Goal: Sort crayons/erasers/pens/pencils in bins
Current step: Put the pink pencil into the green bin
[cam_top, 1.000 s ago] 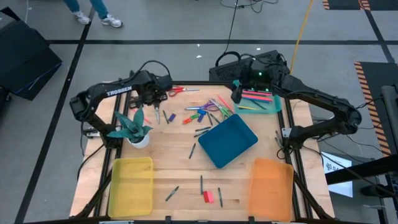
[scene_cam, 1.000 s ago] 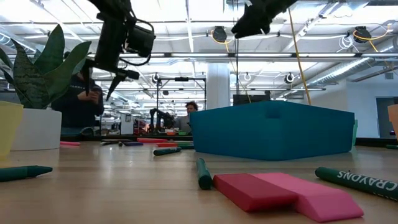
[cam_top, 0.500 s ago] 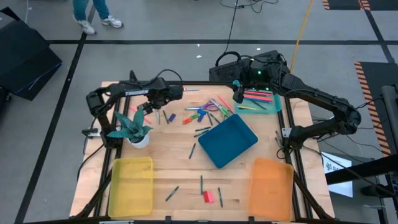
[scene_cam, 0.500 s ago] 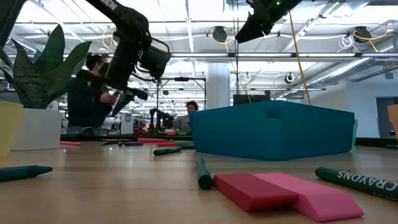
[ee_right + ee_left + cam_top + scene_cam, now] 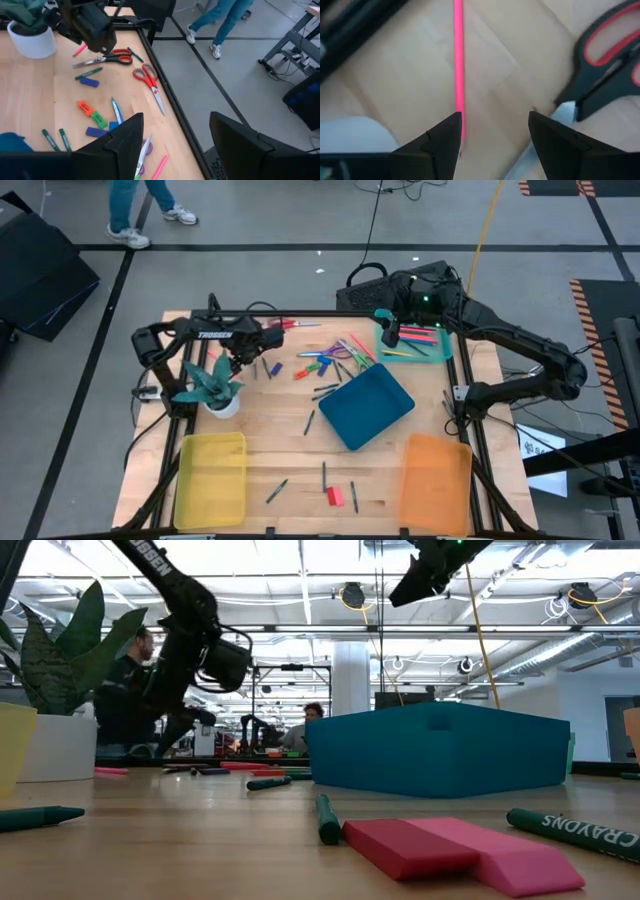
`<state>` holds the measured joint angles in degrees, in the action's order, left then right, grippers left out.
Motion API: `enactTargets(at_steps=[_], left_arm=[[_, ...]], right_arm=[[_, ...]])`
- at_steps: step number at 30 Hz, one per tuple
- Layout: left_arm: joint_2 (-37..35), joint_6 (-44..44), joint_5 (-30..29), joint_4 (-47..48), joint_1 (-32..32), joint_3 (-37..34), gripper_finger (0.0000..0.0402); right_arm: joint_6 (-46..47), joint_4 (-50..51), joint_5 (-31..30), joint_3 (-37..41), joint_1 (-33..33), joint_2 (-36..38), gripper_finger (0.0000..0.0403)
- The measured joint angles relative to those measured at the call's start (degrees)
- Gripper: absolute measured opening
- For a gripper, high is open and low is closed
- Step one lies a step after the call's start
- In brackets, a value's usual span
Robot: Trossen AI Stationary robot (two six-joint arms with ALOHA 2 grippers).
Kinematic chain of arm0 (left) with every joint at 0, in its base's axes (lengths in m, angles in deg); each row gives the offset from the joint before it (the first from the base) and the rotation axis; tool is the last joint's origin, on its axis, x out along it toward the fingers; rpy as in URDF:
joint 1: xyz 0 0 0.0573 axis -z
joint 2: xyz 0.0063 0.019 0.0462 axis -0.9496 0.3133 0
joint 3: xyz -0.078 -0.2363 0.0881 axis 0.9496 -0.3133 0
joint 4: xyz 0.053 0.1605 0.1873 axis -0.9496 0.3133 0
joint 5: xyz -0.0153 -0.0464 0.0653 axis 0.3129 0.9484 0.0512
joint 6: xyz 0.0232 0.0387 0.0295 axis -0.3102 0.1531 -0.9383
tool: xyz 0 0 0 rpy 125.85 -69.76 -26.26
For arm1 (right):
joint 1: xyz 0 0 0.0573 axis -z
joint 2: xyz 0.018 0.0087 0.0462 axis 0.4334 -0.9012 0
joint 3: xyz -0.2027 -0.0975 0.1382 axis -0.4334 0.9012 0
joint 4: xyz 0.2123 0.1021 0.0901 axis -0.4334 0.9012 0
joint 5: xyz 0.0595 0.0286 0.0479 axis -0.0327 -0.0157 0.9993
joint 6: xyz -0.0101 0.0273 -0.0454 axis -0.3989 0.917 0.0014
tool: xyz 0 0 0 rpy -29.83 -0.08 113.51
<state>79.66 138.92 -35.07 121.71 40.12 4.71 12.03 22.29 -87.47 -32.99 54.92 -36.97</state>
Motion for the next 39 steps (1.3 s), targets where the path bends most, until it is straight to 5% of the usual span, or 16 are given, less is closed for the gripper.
enactTargets(at_steps=[10, 17, 21, 30, 39], left_arm=[[-9.7, -5.3, -0.4, -3.4, -4.5, -11.3, 0.0232], [-10.2, -9.9, -1.6, -17.9, -7.5, -17.4, 0.0227], [-10.0, -8.9, -2.0, -20.1, -8.5, -19.2, 0.0186], [-9.8, -15.4, -6.7, -25.2, -7.7, -19.7, 0.0023], [-9.4, -19.2, -10.1, -32.3, -3.0, -19.7, 0.0040]], right_arm=[[0.0, -0.3, 0.1, 4.6, 0.0, 0.6, 0.0222], [-0.6, -3.3, 0.1, 4.6, 0.0, 0.6, 0.0222], [-1.9, -4.5, -0.1, 4.6, 0.0, 0.6, 0.0222], [-1.6, -5.5, -0.2, 4.6, 0.1, 0.6, 0.0222], [-0.4, -5.2, -1.7, 4.6, 0.1, 0.6, 0.0222]])
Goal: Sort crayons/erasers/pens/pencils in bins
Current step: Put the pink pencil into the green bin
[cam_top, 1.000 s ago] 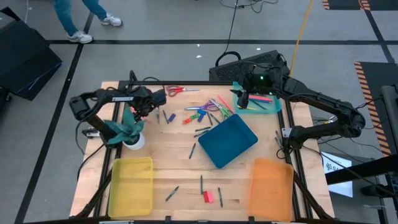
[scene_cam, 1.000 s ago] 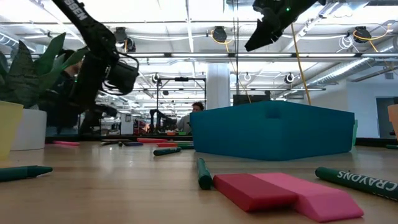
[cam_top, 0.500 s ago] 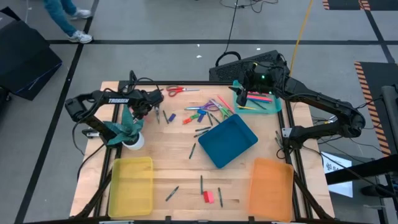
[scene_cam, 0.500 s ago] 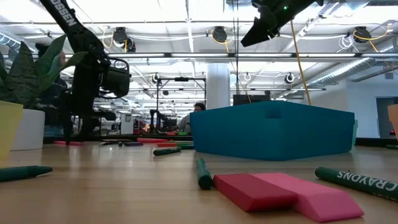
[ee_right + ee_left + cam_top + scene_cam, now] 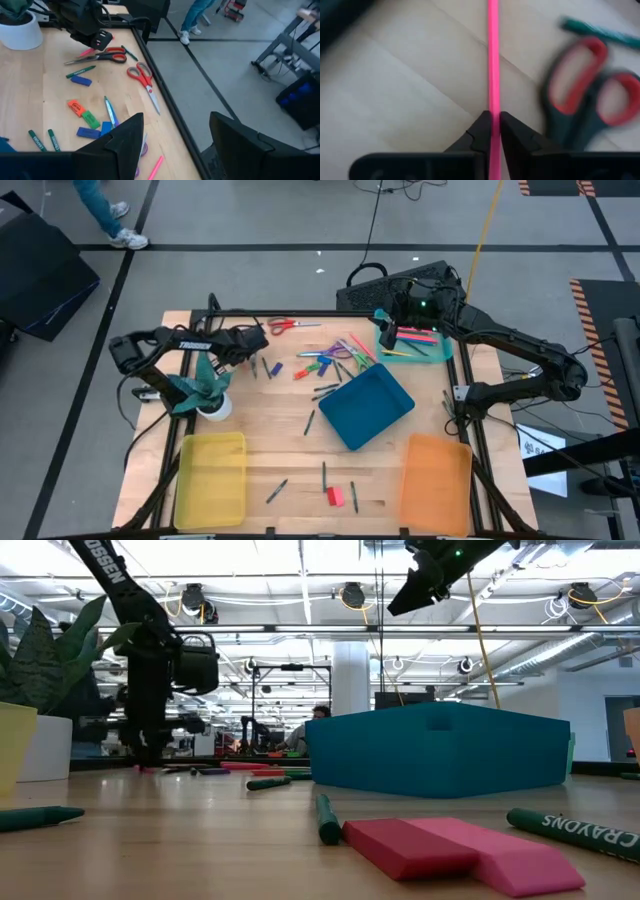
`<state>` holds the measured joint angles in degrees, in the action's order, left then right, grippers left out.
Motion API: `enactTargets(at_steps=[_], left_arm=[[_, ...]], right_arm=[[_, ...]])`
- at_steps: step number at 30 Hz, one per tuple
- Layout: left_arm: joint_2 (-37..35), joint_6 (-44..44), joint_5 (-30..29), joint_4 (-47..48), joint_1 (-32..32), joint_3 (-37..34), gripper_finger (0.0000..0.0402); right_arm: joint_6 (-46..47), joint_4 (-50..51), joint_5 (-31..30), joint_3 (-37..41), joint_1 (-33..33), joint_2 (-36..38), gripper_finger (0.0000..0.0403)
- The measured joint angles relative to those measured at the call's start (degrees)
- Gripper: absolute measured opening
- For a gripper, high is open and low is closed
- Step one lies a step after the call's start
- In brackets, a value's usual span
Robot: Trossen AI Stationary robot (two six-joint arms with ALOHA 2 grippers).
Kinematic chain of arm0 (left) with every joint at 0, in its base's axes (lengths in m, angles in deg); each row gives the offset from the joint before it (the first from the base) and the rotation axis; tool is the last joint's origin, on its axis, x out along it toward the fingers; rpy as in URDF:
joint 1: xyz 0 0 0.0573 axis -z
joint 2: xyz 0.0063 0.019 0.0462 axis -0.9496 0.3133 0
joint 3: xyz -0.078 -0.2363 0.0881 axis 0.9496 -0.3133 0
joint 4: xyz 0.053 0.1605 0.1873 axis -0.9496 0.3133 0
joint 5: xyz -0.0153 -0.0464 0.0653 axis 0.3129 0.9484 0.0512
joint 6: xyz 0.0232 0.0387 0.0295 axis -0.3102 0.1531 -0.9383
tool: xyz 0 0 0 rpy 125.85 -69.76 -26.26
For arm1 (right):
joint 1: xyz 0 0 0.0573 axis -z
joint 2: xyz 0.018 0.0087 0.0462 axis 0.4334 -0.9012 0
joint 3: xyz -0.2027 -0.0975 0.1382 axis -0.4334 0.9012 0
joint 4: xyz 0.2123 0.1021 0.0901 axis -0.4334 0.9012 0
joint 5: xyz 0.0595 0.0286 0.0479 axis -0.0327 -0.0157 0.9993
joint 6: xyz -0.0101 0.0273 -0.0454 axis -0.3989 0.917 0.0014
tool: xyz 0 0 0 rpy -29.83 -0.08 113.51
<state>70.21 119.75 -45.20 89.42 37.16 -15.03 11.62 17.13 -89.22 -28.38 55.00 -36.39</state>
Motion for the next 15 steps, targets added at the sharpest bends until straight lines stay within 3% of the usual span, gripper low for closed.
enactTargets(at_steps=[8, 15], left_arm=[[0.1, -4.0, -1.3, -3.6, 6.4, 0.0, 0.0043], [0.1, -12.5, -3.4, -1.2, 6.0, 0.0, 0.0057]], right_arm=[[3.5, 6.1, 0.0, 0.0, 0.0, 0.0, 0.0222], [9.8, 11.1, 0.1, 0.0, -1.1, 0.0, 0.0222]])
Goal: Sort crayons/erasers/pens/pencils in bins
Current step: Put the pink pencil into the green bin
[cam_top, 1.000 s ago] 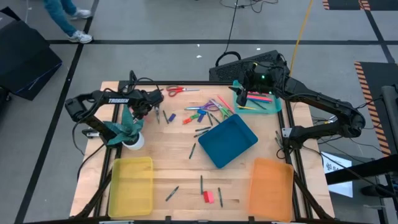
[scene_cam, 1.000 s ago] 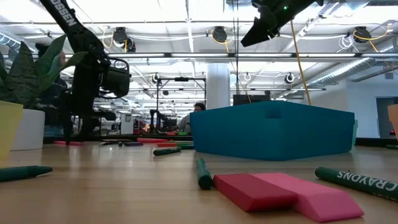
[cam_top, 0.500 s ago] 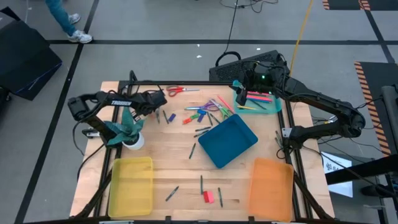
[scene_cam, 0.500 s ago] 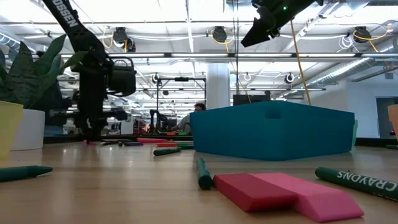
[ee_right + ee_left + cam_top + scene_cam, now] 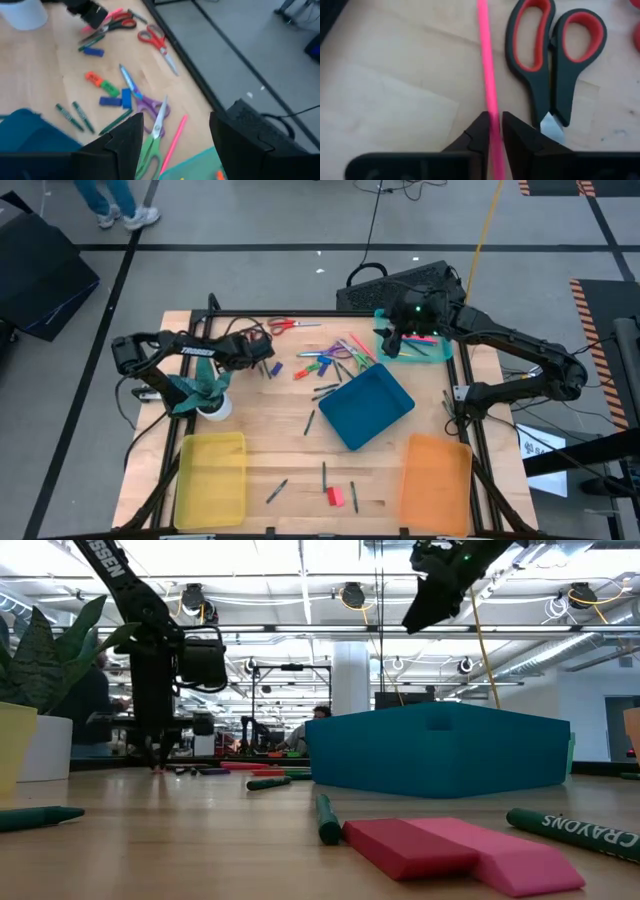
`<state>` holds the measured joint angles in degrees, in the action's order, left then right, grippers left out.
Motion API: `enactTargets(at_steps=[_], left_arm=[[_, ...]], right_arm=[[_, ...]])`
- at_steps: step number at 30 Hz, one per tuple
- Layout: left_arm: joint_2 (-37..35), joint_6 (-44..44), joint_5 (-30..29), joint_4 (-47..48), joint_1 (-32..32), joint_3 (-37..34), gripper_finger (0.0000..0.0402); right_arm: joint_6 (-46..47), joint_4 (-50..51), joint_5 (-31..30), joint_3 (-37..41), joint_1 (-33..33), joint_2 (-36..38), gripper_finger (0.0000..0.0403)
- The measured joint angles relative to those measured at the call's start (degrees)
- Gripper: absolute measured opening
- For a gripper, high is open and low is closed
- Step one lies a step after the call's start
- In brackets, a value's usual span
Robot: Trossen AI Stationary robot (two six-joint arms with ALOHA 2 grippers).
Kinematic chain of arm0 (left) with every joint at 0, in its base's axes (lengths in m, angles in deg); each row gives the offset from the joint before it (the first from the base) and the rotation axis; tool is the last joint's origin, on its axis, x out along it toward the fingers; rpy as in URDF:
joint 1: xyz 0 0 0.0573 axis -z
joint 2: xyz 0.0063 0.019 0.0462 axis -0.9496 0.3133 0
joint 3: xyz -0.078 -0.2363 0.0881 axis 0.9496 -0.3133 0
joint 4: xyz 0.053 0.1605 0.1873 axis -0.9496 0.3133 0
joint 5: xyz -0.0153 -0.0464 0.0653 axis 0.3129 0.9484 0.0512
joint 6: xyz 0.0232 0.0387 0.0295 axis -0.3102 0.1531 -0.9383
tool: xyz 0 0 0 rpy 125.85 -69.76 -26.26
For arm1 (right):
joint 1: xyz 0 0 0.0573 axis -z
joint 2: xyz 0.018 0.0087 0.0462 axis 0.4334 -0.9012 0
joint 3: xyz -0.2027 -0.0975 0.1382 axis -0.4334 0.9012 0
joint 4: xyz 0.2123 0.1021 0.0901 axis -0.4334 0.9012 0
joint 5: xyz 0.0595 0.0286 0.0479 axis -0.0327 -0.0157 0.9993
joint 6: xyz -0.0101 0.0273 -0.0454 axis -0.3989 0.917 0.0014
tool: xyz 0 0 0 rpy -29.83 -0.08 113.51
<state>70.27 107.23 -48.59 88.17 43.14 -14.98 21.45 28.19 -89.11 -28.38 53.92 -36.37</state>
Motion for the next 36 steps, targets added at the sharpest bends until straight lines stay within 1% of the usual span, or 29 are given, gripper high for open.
enactTargets(at_steps=[4, 9, 11, 13, 16, 19, 23, 26, 30, 32, 34, 36], left_arm=[[0.0, -5.2, 0.0, -1.4, -2.0, 0.0, 0.0106], [-0.1, -5.9, -3.4, -2.4, -3.7, 0.1, 0.0179], [-0.1, -6.0, -4.4, -2.5, -4.2, 0.1, 0.0199], [-0.1, -6.5, -5.8, -4.0, -4.4, -0.4, 0.0210], [-0.1, -6.7, -7.4, -8.6, -4.4, -2.9, 0.0210], [-0.1, -6.4, -8.8, -13.4, -4.2, -5.9, 0.0195], [0.1, -6.2, -10.1, -14.4, -3.3, -8.2, 0.0170], [0.1, -9.6, -10.4, -13.8, -2.3, -7.9, 0.0158], [0.3, -15.4, -11.0, -13.4, -1.9, -6.2, 0.0153], [0.3, -17.7, -11.0, -15.2, -2.1, -6.1, 0.0152], [0.4, -20.5, -10.0, -18.2, -2.4, -6.1, 0.0152], [0.4, -21.3, -8.4, -20.3, -2.3, -6.1, 0.0152]], right_arm=[[1.0, 1.8, 0.0, 0.0, -1.3, 0.0, 0.0222], [1.1, 1.3, 0.0, 0.0, -2.3, 0.0, 0.0222], [1.1, 1.3, 0.0, 0.0, -2.3, 0.0, 0.0222], [1.0, 1.3, -0.1, 0.0, -2.3, 0.0, 0.0222], [0.8, 1.3, -0.1, 0.0, -2.3, 0.0, 0.0222], [0.7, 1.3, -0.1, 0.0, -2.3, 0.0, 0.0222], [-0.2, 1.3, -0.1, 0.0, -2.3, 0.0, 0.0222], [-2.5, 1.3, -0.1, 0.0, -2.4, 0.0, 0.0222], [-4.6, 1.3, -0.1, 0.0, -2.4, 0.0, 0.0222], [-5.4, 1.3, -0.1, 0.0, -2.5, 0.0, 0.0222], [-6.5, 1.3, -0.1, 0.0, -2.7, 0.0, 0.0222], [-6.4, 1.3, -0.1, 0.0, -3.1, 0.0, 0.0222]])
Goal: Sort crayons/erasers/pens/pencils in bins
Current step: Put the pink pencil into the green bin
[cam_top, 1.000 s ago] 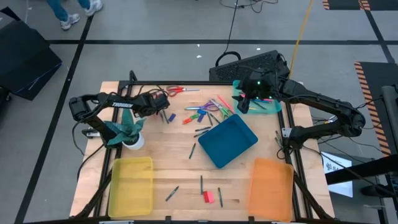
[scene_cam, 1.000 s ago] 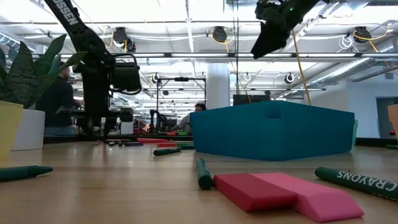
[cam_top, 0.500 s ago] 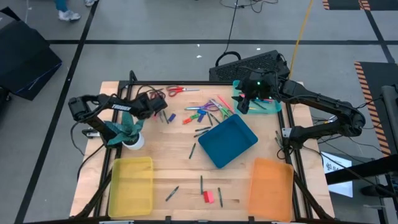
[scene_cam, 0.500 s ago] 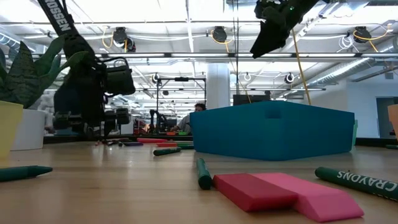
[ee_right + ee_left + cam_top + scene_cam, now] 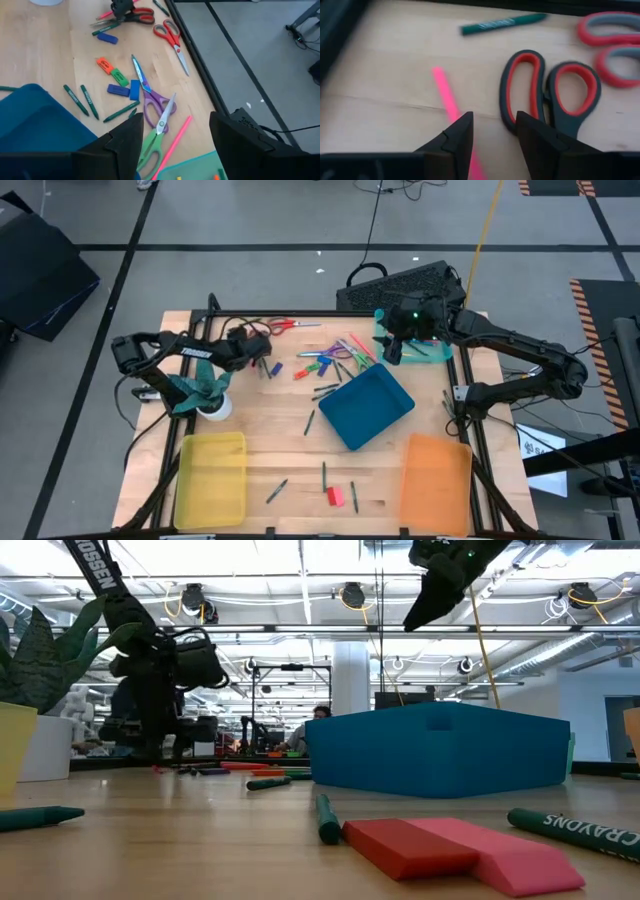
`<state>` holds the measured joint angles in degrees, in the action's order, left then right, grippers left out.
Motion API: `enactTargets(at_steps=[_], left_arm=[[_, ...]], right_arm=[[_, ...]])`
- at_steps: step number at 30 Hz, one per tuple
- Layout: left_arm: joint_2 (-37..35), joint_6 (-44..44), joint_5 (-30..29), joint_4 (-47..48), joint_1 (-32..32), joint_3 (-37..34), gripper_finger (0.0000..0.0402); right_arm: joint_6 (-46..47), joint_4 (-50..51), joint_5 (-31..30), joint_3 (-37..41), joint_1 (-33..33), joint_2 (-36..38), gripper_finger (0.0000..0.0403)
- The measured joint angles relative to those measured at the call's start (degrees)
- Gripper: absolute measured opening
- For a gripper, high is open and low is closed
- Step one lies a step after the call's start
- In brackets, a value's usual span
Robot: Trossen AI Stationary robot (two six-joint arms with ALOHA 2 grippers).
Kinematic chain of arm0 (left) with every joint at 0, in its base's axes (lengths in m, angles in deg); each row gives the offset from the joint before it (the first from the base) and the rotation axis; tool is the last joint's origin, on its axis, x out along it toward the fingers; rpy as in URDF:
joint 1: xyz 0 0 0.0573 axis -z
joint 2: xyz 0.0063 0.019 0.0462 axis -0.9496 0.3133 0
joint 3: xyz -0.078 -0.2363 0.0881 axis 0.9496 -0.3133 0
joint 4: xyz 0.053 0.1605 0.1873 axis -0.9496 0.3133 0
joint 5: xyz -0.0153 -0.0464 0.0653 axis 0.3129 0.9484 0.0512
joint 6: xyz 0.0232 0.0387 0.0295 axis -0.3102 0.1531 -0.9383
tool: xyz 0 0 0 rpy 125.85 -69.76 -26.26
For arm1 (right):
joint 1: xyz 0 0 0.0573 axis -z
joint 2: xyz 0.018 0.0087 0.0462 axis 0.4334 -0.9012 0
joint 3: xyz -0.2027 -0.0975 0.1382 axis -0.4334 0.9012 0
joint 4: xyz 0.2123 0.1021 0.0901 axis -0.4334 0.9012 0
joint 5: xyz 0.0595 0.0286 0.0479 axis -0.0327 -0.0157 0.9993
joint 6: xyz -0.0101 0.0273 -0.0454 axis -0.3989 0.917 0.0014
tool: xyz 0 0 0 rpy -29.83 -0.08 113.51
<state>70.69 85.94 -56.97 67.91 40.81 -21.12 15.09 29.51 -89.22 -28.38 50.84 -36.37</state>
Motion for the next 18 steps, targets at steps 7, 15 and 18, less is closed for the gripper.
enactTargets(at_steps=[7, 15, 18], left_arm=[[-0.1, -3.0, 0.7, -1.3, 3.0, 1.1, 0.0161], [-0.2, 14.1, -8.5, 8.9, 8.5, 1.2, 0.0165], [-0.2, 19.5, -10.9, 12.2, 8.8, 0.9, 0.0165]], right_arm=[[5.7, 2.2, 0.0, 0.0, -2.2, 0.0, 0.0222], [7.2, 0.6, 0.1, 7.2, -6.8, 0.0, 0.0222], [7.5, -2.9, 0.0, 11.5, -8.5, 0.0, 0.0222]])
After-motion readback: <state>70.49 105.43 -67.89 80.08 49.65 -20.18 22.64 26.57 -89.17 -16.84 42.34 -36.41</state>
